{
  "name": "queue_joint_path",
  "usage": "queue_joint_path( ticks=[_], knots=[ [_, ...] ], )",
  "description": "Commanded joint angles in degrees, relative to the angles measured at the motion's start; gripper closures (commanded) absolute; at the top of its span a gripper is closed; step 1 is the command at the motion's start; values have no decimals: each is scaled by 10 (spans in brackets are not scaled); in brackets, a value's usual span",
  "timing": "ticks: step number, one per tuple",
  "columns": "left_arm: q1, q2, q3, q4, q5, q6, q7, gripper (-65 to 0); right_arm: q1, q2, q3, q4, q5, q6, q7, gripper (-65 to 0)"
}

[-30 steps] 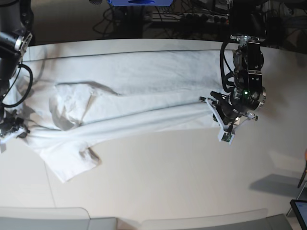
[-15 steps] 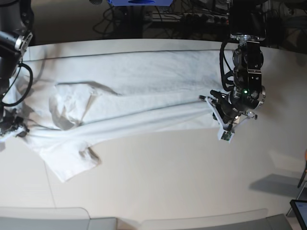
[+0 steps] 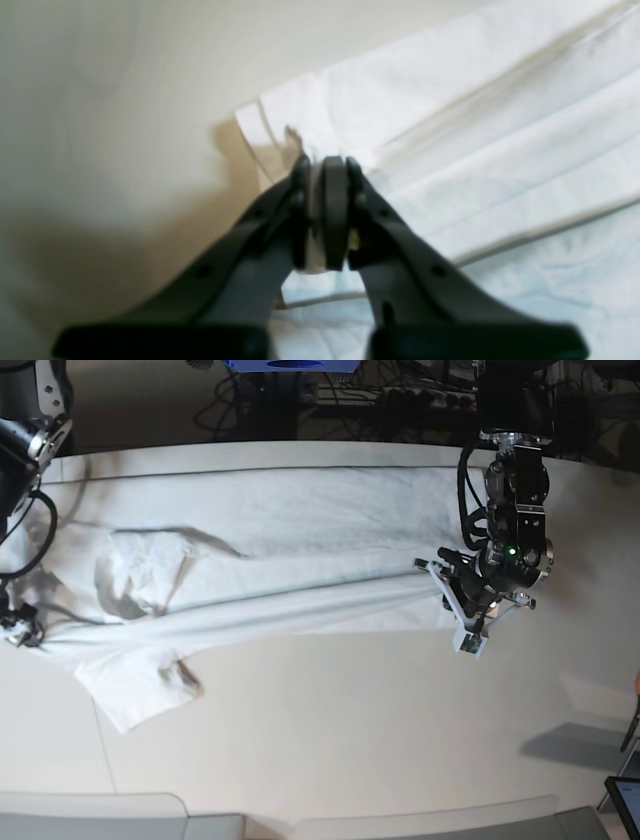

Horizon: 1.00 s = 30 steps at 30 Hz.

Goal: Fold the T-shirt properly
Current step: 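Open the right gripper and move it to the loose sleeve fabric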

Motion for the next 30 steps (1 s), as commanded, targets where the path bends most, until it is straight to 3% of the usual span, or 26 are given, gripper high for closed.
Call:
queue_joint_path(
  ticks=[1, 5, 10, 14, 22, 26, 30],
  knots=[
    [-8, -5, -2, 10, 5, -1, -1, 0, 13, 11, 10, 22, 15, 1, 12, -293],
    [-8, -5, -2, 10, 5, -1, -1, 0, 4, 8, 64, 54, 15, -9, 12, -293],
    [-8, -5, -2, 11, 5, -1, -1, 0, -8, 8, 105, 91, 18, -82, 0, -293],
    [-8, -5, -2, 14, 2, -1, -1, 0, -5, 7, 97, 137, 19, -85, 0, -293],
    [-8, 2, -3, 15, 4, -1, -1, 0, 100, 8, -128, 121, 19, -85, 4, -300],
    [-8, 3, -3, 15, 4, -1, -1, 0, 183, 7, -205, 5, 19, -84, 11, -341],
    [-8, 3, -3, 15, 4, -1, -1, 0, 236, 7, -267, -114, 18, -84, 77, -363]
  ],
)
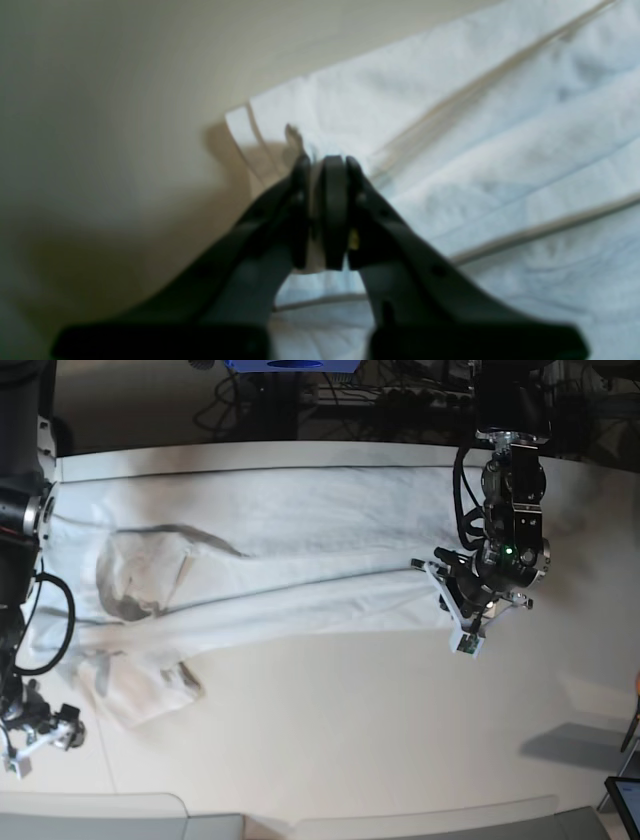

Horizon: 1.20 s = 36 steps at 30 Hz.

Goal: Fold the T-shirt properly
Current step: 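Open the right gripper and move it to the loose sleeve fabric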

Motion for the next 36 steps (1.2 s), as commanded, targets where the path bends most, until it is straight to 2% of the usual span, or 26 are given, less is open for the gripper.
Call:
queue_joint_path(
  ticks=[1, 5, 7, 13, 16, 21, 24, 26, 31, 36],
  knots=[
    [-9, -5, -3, 10, 0, -1, -3, 0, 31, 6, -13, -13, 7, 4, 23, -364],
    [-9, -6, -3, 10, 0, -1, -3, 0, 55, 3, -67, -91, 7, 4, 75, -364],
    [-9, -7, -6, 10, 0, -1, -3, 0, 68, -15, -82, -131, 4, 4, 108, -364],
    [-9, -9, -7, 10, 0, -1, -3, 0, 89, -39, -117, -219, 3, 3, 187, -364],
    [-9, -9, -7, 12, 0, -1, -3, 0, 98, -45, -148, -243, 3, 1, 215, -364],
    [-9, -9, -8, 14, 0, -1, -3, 0, 111, -51, -160, -283, 3, -1, 254, -366],
    [-3, -9, -9, 14, 0, -1, -3, 0, 111, -50, -161, -300, 0, -27, 263, -366],
    [-3, -9, -9, 14, 0, -1, -3, 0, 110, -54, -160, -302, -25, -33, 263, -366],
    [-2, -8, -9, 15, 0, -1, -3, 0, 107, -79, -158, -304, -82, -34, 265, -366],
    [-2, -9, -9, 15, 0, -1, -3, 0, 102, -93, -159, -302, -90, -34, 265, -366]
  ],
)
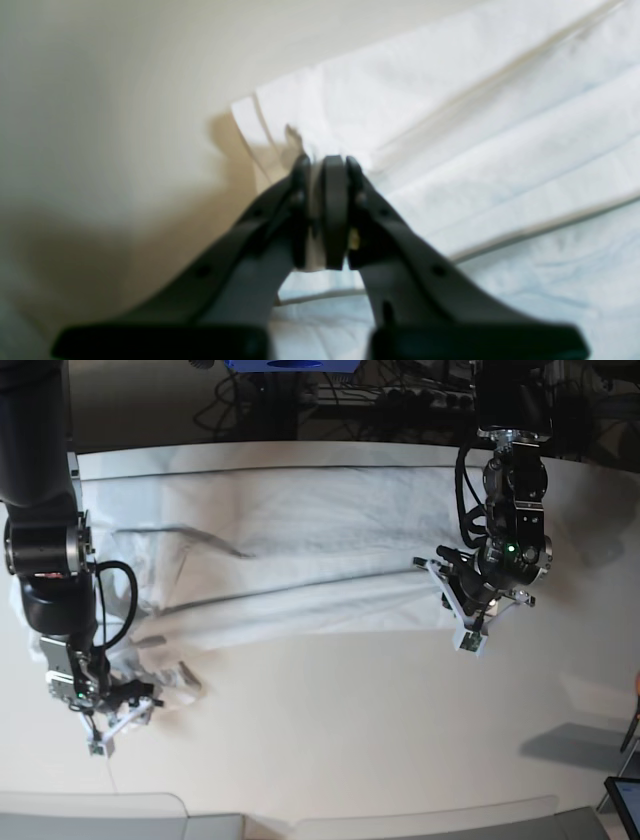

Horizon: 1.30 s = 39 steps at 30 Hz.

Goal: Fold the T-shirt properly
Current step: 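Open the right gripper and move it to the loose sleeve fabric, then lower the right gripper and grasp the loose sleeve fabric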

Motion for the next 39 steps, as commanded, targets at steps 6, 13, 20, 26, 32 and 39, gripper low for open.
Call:
queue_joint_path(
  ticks=[6, 13, 20, 26, 32, 39],
  knots=[
    [-7, -8, -4, 12, 2, -1, -2, 0, 19, 0, 1, 7, 1, -1, 7, -366],
    [-7, -8, -5, 12, 2, -1, -2, 0, 8, 0, 1, 6, 1, -1, 4, -326],
    [-10, -8, -5, 12, 2, -1, -2, 0, -9, 0, 5, 6, 2, -1, -6, 0],
    [-12, -8, -5, 12, 2, -1, -2, 0, -8, 3, 5, 10, 5, -1, -23, 0],
    [-12, -7, -5, 12, 2, -1, -2, 0, -11, 4, 5, 63, 5, 0, -29, 0],
    [-12, -7, -5, 12, 2, -1, -2, 0, -15, 1, 6, 124, 5, -2, -61, -52]
  ],
)
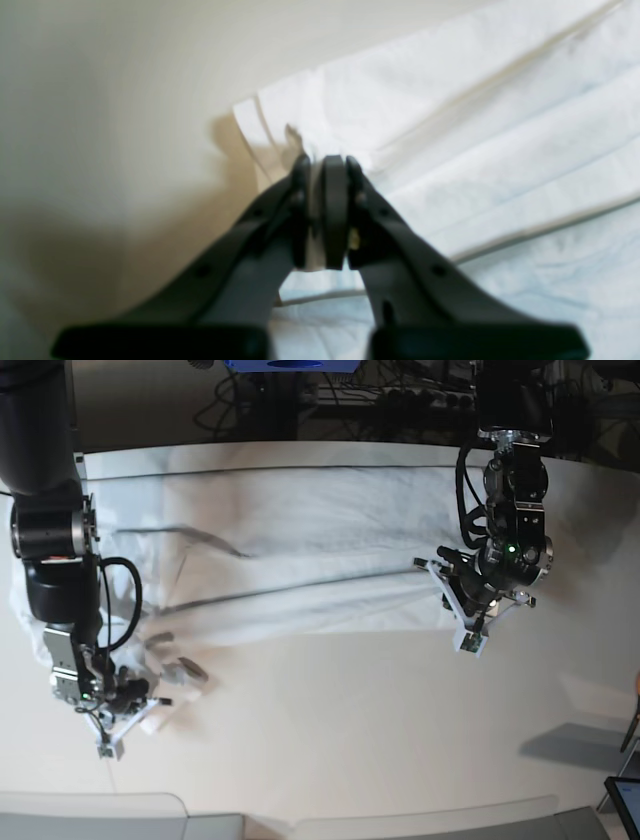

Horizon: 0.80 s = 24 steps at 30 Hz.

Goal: Fold the T-shirt properly
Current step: 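Lower the right gripper and grasp the loose sleeve fabric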

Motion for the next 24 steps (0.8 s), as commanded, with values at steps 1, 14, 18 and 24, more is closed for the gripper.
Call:
queue_joint_path(
  ticks=[1, 14, 18, 24],
  knots=[
    [-10, -6, -5, 11, 2, -1, -2, 0, 24, 4, 1, 19, 3, 2, 8, -77],
    [-11, -6, -5, 11, 0, -1, -2, 0, 10, -7, -5, 35, -1, 2, -9, -502],
    [-11, -6, -5, 11, 2, -1, -2, 0, -8, -15, -5, 35, -1, 2, -8, -501],
    [-11, -6, -5, 19, 2, -1, -2, 0, -27, -28, -5, 35, -1, 2, -8, -457]
  ],
)
